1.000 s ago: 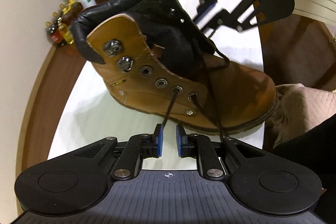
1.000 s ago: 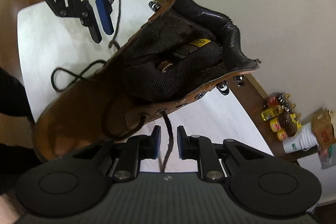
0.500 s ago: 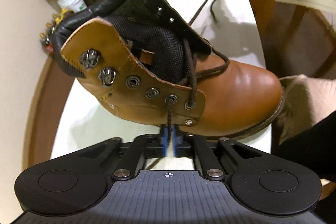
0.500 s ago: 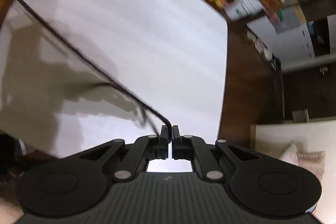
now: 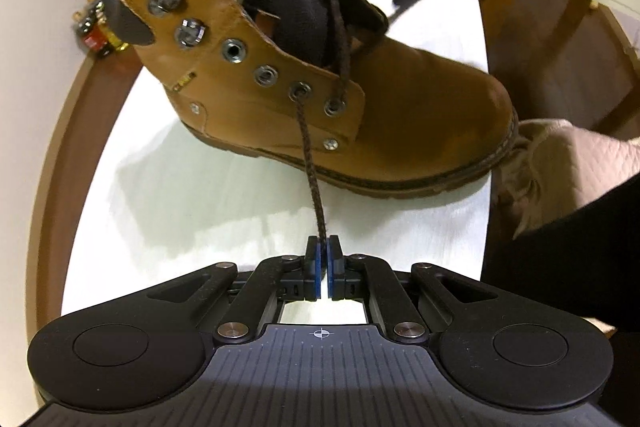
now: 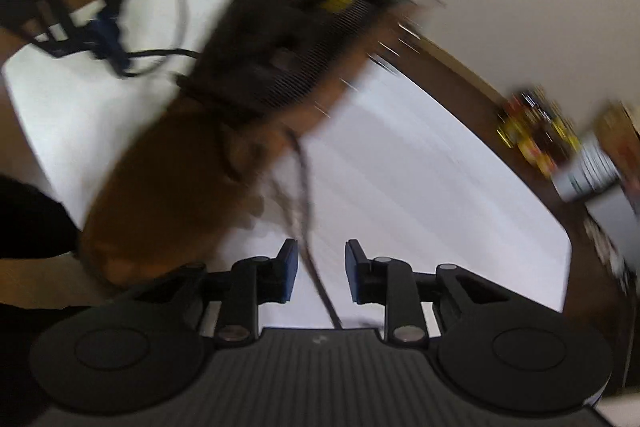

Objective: Lace up shoes with both hands

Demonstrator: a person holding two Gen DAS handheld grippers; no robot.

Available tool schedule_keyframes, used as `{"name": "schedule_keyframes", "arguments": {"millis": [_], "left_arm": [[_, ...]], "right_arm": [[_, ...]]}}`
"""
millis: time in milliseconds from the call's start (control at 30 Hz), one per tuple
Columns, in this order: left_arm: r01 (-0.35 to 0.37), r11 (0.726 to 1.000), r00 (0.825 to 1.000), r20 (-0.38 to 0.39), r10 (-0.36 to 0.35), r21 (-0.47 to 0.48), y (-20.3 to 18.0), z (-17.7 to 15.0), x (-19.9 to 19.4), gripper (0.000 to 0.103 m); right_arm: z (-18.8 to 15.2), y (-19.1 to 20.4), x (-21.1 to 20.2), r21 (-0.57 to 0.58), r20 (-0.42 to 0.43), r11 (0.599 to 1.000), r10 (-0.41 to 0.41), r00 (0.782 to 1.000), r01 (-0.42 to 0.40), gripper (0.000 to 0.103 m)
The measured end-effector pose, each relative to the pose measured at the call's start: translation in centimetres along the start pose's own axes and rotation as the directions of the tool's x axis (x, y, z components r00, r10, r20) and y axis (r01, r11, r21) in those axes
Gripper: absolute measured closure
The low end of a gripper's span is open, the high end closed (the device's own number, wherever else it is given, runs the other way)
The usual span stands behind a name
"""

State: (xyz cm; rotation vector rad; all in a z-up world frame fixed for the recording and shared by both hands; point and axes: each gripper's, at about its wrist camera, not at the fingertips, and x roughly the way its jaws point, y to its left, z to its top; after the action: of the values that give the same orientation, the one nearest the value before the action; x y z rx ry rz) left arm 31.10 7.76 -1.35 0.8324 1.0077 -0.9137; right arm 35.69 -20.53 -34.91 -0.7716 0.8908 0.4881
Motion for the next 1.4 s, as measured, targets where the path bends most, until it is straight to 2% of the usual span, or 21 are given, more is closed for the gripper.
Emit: {"name": "schedule_keyframes", "arguments": {"millis": [100, 233, 267, 333, 433, 567, 700, 933, 1100, 1167, 1267, 1333, 1400], "left_arm": [[-0.002, 1.000, 1.000, 0.002, 0.002, -0.006, 0.0, -0.2, -0.1, 0.100], [0.002, 1.000, 1.000, 0.011, -0.002, -0.022, 0.2, -0.5, -0.3, 0.099], [0.009, 1.000, 1.000, 0.011, -0.009, -0.029, 0.2, -0.5, -0.4, 0.096], [0.017, 0.999, 1.000, 0.020, -0.016, -0.042, 0.2, -0.5, -0.6, 0.093], [0.008, 0.998, 0.998, 0.056, -0.005, -0.059, 0.3, -0.3, -1.5, 0.086], [-0.006, 0.995, 0.993, 0.116, 0.018, -0.098, 1.0, 0.9, -2.4, 0.086], [0.007, 0.993, 0.989, 0.149, 0.011, -0.117, 1.2, 2.4, -1.8, 0.085], [0.037, 0.994, 0.989, 0.147, -0.022, -0.104, 0.5, 3.2, -1.1, 0.088], [0.029, 0.990, 0.990, 0.142, -0.009, -0.138, 0.5, 3.1, -1.0, 0.088], [0.016, 0.989, 0.991, 0.136, 0.005, -0.148, 0.6, 3.2, -0.8, 0.100], [-0.019, 0.988, 0.990, 0.134, 0.040, -0.153, 0.5, 3.3, -1.0, 0.101], [-0.023, 0.988, 0.994, 0.099, 0.038, -0.151, 0.4, 2.8, -0.7, 0.101], [0.016, 0.993, 0.999, 0.049, -0.010, -0.119, -0.3, 1.5, 0.0, 0.102]], "right_arm": [[1.0, 0.6, 1.1, -0.045, 0.003, 0.999, 0.007, 1.000, -0.007, 0.076], [1.6, 0.7, 1.4, -0.048, 0.025, 0.999, 0.011, 1.000, -0.009, 0.077], [1.7, 0.8, 1.4, -0.051, 0.020, 0.999, 0.011, 1.000, -0.010, 0.088], [1.5, 0.7, 1.3, -0.038, 0.003, 0.999, 0.028, 1.000, -0.028, 0.096], [1.2, 0.8, 0.9, -0.026, 0.002, 0.999, 0.042, 0.999, -0.042, 0.096], [0.4, 1.3, 0.3, -0.027, -0.003, 0.999, 0.026, 1.000, -0.026, 0.096], [0.5, 0.9, 1.6, -0.037, -0.003, 0.999, 0.019, 1.000, -0.019, 0.096], [0.9, 1.6, 1.4, -0.040, 0.012, 0.999, 0.002, 1.000, -0.002, 0.093], [0.6, 1.9, 1.0, -0.046, 0.019, 0.999, 0.004, 1.000, -0.004, 0.094], [0.7, 2.0, 1.1, -0.047, 0.020, 0.999, 0.006, 1.000, -0.005, 0.094], [0.6, 2.0, 1.0, -0.032, 0.023, 0.999, 0.008, 1.000, -0.007, 0.099], [-0.3, 1.4, 0.8, -0.006, 0.011, 1.000, -0.005, 1.000, 0.005, 0.100], [-1.2, 0.8, 0.7, 0.018, -0.003, 1.000, -0.013, 1.000, 0.013, 0.101]]}}
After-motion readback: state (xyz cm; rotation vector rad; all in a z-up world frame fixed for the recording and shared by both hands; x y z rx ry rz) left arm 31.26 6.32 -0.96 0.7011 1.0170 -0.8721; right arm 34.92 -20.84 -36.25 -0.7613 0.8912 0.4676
